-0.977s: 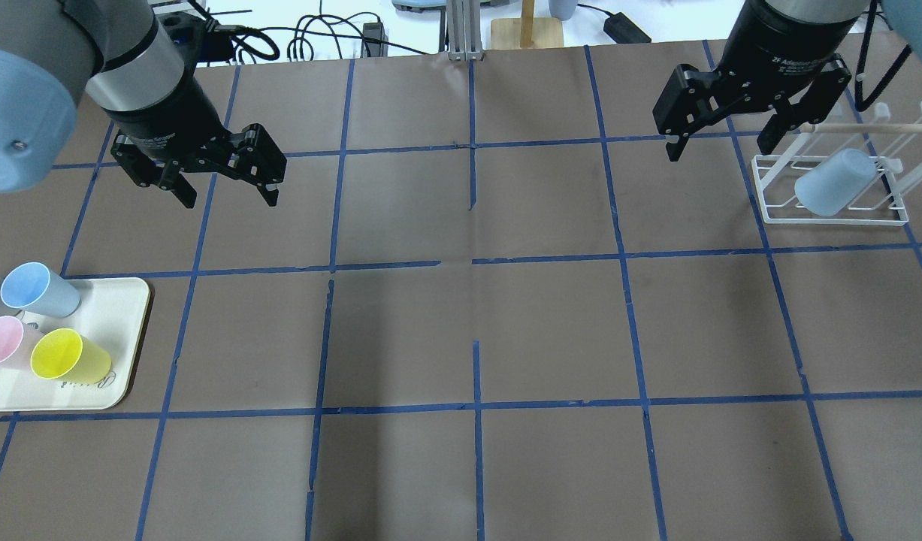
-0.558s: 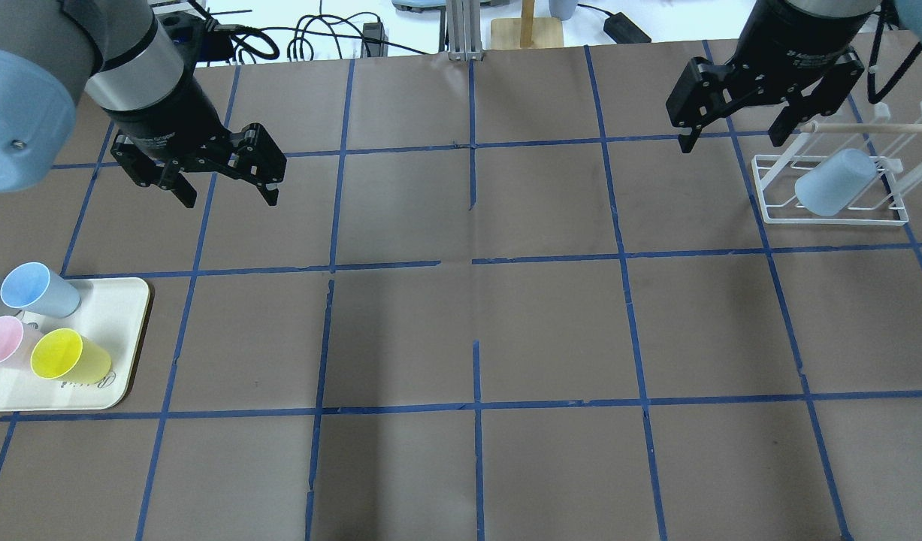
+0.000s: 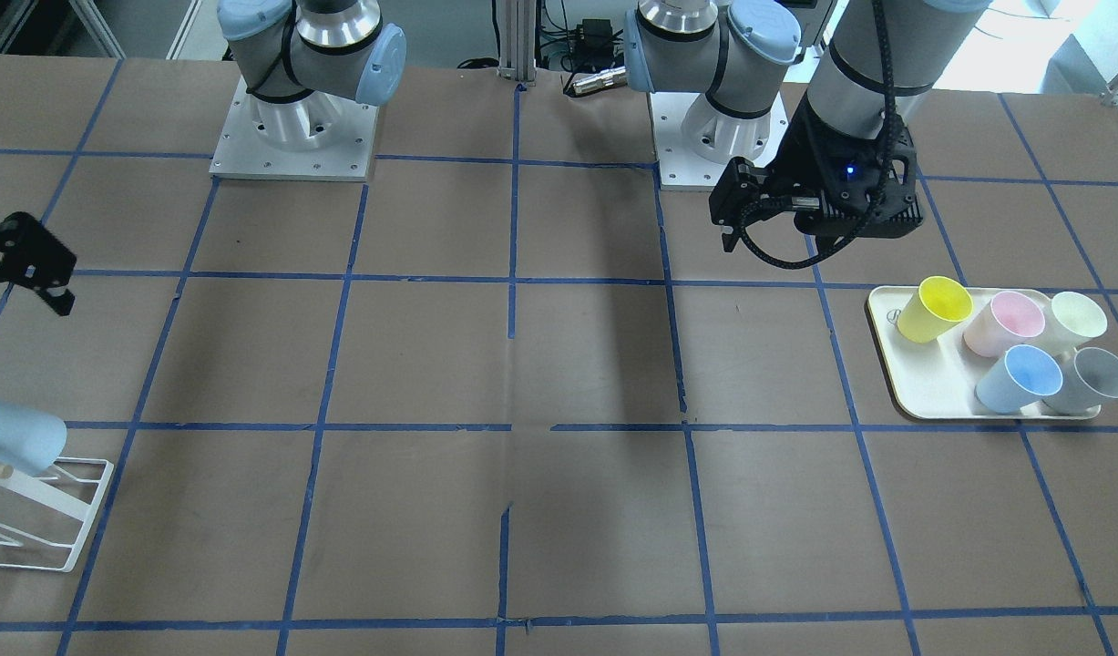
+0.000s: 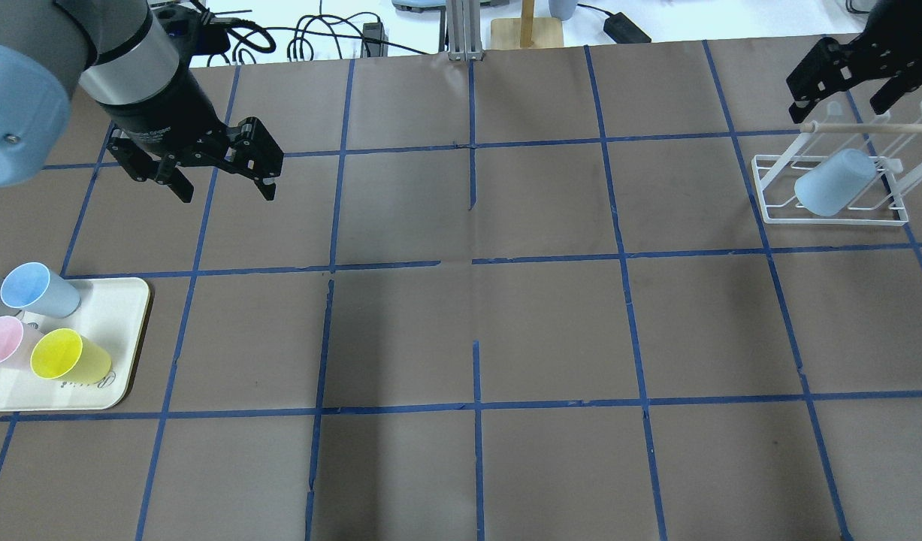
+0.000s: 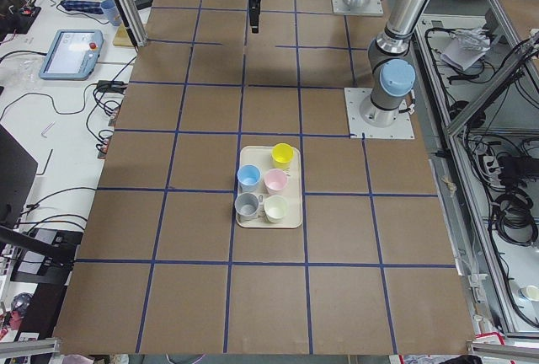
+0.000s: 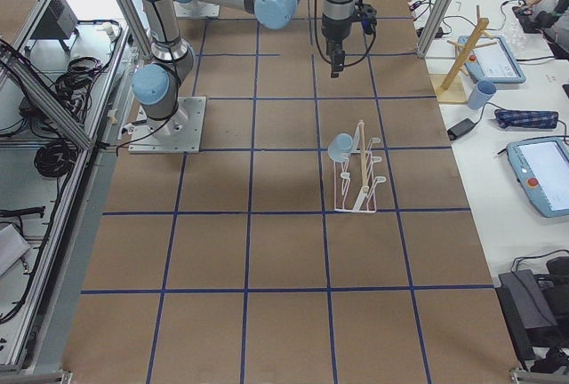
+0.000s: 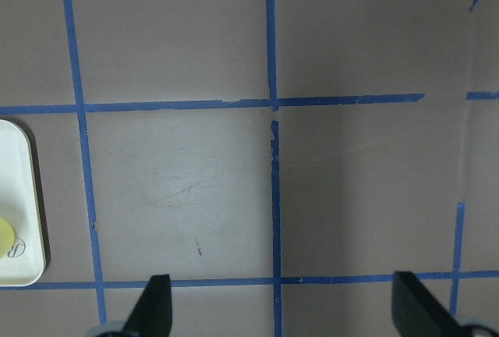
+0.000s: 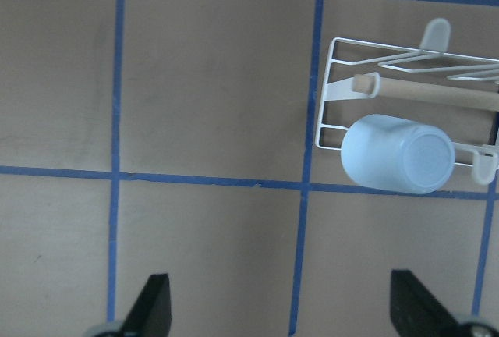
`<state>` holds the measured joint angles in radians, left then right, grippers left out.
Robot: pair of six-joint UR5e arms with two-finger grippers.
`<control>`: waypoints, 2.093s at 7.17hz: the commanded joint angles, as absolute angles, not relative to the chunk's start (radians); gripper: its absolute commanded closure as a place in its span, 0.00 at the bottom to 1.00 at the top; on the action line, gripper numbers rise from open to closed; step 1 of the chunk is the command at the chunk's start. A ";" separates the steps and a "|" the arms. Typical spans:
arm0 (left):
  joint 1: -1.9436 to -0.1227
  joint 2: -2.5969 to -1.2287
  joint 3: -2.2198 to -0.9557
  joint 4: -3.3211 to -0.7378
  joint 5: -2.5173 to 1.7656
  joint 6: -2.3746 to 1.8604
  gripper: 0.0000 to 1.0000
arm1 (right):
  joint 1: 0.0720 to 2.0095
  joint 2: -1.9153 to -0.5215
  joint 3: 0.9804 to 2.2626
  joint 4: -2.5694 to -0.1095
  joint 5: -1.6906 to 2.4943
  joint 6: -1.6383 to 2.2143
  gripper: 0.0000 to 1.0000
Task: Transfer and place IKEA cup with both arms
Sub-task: 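Move the right gripper down toward the light blue cup on the wire rack, then grasp the light blue cup with the right gripper while the left arm moves toward center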
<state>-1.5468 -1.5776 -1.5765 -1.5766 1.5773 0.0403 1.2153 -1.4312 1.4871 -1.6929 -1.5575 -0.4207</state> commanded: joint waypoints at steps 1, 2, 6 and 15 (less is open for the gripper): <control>-1.546 -1.575 -1.572 -1.575 1.577 0.040 0.00 | 1.140 -1.327 1.489 -1.785 -1.559 -0.523 0.00; -1.551 -1.572 -1.571 -1.577 1.575 0.032 0.00 | 1.122 -1.295 1.489 -1.825 -1.555 -0.552 0.00; -1.546 -1.579 -1.571 -1.578 1.310 0.040 0.00 | 1.069 -1.232 1.517 -1.839 -1.529 -1.012 0.00; -1.545 -1.606 -1.600 -1.572 1.252 0.043 0.00 | 1.068 -1.195 1.565 -1.942 -1.503 -1.134 0.00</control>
